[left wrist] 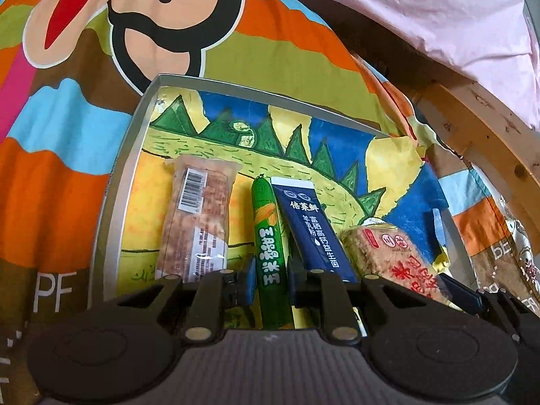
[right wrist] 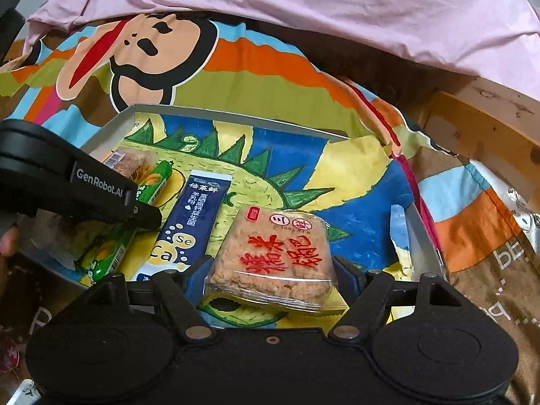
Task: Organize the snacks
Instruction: 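Lower the sausage into the tray with the left tool while the right tool lowers the cake there, opening both, then raise both open tools away from the tray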
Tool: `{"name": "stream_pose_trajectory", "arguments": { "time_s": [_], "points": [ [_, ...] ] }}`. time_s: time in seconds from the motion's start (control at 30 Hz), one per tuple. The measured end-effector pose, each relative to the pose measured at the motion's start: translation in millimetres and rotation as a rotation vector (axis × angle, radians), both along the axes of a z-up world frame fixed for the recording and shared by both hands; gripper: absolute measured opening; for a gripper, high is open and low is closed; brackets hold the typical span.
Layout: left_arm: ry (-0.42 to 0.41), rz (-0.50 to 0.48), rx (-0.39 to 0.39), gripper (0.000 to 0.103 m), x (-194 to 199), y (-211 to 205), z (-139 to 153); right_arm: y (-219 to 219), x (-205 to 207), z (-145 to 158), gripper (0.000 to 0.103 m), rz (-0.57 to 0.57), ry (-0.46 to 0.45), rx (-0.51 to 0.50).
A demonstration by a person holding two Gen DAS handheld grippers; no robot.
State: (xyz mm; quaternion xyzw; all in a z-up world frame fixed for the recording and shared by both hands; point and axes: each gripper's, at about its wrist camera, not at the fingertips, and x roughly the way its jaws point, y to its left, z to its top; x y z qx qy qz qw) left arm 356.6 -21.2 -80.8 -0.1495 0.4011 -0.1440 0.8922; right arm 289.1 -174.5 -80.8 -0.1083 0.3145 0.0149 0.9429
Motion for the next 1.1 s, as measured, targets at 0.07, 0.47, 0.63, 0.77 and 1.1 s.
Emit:
{"name": "stream_pose_trajectory", "arguments": {
  "time_s": [0.07,0.47,0.63,0.77,1.1],
  "points": [
    [0.002,-0.001,0.013,0.021,-0.2,-1.1,0.6,-1.1,1.0,-0.5,0.078,-0.001,0.008,0.01],
    [0.0,-0.004,0.018,0.048,-12.1,-3.4,15.2,-5.3,-15.6,19.5,0.098,-0.002,-0.029,-0.004],
    [-0.049,0.012,0.02,0.062,-27.9,-1.2,40.4,-14.0,-39.0,38.7,0.101,-0.036,-0.063,-0.005],
    [-0.118,0.029,0.065,0.076,-50.4,-0.4,62.0,-22.6,-63.5,62.6,0.102,-0.056,-0.132,0.008],
    [-0.264,0.017,0.142,0.094,-122.2,10.9,104.4,-43.3,-139.4,112.2,0.102,-0.104,-0.342,0.096]
  ]
}}
